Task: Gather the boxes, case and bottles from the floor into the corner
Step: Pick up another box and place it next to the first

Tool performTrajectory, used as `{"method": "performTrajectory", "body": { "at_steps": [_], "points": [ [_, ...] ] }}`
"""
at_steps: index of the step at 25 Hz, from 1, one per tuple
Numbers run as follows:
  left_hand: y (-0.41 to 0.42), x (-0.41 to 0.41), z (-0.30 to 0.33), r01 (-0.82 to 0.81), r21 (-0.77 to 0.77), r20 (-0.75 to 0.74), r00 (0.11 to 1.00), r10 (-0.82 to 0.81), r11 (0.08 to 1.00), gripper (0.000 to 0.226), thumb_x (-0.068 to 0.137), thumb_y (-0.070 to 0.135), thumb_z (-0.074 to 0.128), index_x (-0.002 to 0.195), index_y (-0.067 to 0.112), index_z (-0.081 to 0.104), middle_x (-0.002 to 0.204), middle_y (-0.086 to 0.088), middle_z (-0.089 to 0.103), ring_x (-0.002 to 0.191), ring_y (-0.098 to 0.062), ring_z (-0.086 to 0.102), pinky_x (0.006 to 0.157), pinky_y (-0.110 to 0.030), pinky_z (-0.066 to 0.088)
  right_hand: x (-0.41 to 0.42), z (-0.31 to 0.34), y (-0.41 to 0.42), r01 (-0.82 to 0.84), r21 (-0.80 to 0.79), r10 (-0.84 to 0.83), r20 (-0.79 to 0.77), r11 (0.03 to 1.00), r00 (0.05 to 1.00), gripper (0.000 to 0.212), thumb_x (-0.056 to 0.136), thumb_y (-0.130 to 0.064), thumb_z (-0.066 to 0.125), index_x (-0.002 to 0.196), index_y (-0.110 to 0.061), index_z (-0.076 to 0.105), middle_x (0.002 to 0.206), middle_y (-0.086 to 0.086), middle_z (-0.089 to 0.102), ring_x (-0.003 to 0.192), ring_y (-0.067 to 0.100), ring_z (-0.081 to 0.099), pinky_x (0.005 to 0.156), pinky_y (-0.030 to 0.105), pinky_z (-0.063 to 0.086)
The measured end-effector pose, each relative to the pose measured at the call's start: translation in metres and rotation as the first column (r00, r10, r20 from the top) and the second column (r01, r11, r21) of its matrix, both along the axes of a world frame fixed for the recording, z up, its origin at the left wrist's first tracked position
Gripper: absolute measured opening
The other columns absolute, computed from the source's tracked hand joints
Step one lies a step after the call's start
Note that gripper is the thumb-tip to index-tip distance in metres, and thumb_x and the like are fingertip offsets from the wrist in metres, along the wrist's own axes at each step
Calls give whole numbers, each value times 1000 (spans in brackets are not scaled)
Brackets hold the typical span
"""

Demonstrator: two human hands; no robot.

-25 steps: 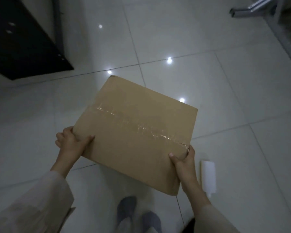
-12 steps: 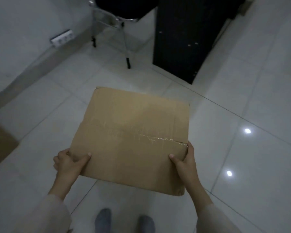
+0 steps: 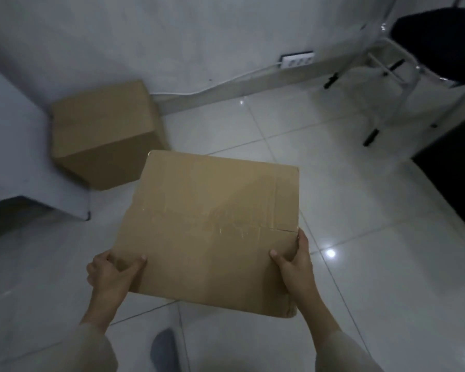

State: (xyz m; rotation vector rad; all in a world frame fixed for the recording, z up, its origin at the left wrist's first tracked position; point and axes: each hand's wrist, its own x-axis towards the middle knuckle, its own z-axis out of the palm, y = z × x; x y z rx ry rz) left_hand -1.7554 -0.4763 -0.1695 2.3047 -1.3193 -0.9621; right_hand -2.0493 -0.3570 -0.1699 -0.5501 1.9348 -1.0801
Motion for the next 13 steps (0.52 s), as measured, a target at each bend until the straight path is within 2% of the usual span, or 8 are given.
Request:
{"method": "performTrajectory", "body": {
  "at_steps": [4, 8, 13],
  "points": [
    [-28, 79, -21, -150, -9, -9, 989, 149, 989, 81, 70, 27, 78, 133, -2, 34, 137, -24, 35, 125, -41, 37, 101, -50, 38, 67, -19, -74, -129, 19, 129, -5, 992, 992, 76, 83, -7, 64, 145, -19, 21, 144, 4, 40, 127, 26, 43, 101, 37, 37],
    [-65, 156, -64, -196, 12, -17, 980, 196, 981, 87, 67, 28, 80, 134, -3, 33, 138, -24, 36, 125, -41, 39, 103, -50, 39, 131, -49, -135, -210, 49, 210, 9, 976, 978, 75, 85, -7, 61, 146, -18, 19, 146, 5, 38, 129, 26, 40, 97, 30, 33],
    [-122, 214, -109, -153, 54, -60, 986, 156, 987, 90, 66, 26, 82, 136, -1, 31, 139, -23, 36, 126, -40, 39, 105, -50, 37, 180, -88, -200, -249, 72, 249, 10, 966, 968, 71, 87, -4, 56, 146, -17, 18, 146, 6, 36, 131, 29, 39, 104, 40, 36]
  ]
}}
